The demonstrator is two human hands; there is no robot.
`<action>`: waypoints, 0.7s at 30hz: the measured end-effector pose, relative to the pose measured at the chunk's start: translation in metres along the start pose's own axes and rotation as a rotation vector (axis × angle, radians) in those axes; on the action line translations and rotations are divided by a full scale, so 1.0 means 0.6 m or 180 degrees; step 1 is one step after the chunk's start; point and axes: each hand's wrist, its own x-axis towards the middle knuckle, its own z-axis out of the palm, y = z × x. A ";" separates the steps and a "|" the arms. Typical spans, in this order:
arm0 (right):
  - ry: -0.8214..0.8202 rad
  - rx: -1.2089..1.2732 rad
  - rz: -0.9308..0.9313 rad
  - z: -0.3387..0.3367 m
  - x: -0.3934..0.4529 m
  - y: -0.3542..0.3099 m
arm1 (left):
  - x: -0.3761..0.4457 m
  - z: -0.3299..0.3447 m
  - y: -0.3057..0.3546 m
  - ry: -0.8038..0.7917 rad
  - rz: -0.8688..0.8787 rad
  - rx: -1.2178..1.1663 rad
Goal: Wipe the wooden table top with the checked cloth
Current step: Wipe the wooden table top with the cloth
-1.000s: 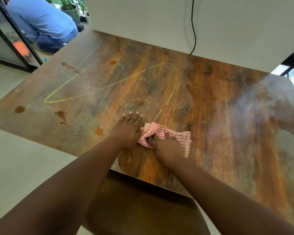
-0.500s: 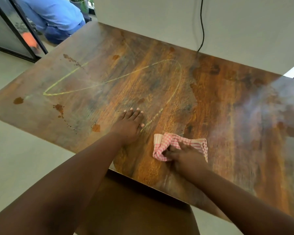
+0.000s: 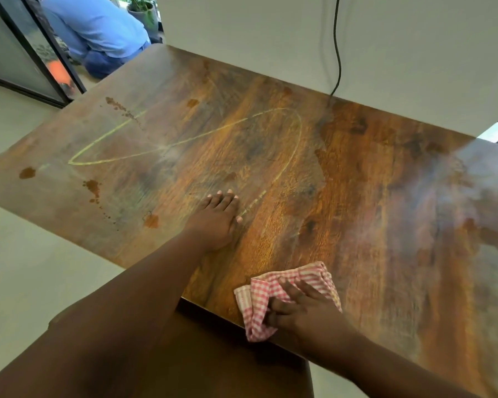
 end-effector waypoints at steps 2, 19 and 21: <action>0.0044 0.0138 0.0131 -0.004 0.006 0.027 | -0.001 -0.001 0.003 0.0002 -0.0041 0.0008; -0.0089 0.0521 0.0258 -0.014 0.175 0.033 | 0.008 -0.043 -0.023 -0.0016 -0.0018 -0.0898; -0.0215 0.0608 0.0412 -0.003 0.140 0.041 | -0.005 -0.036 -0.037 0.0015 -0.0113 -0.0720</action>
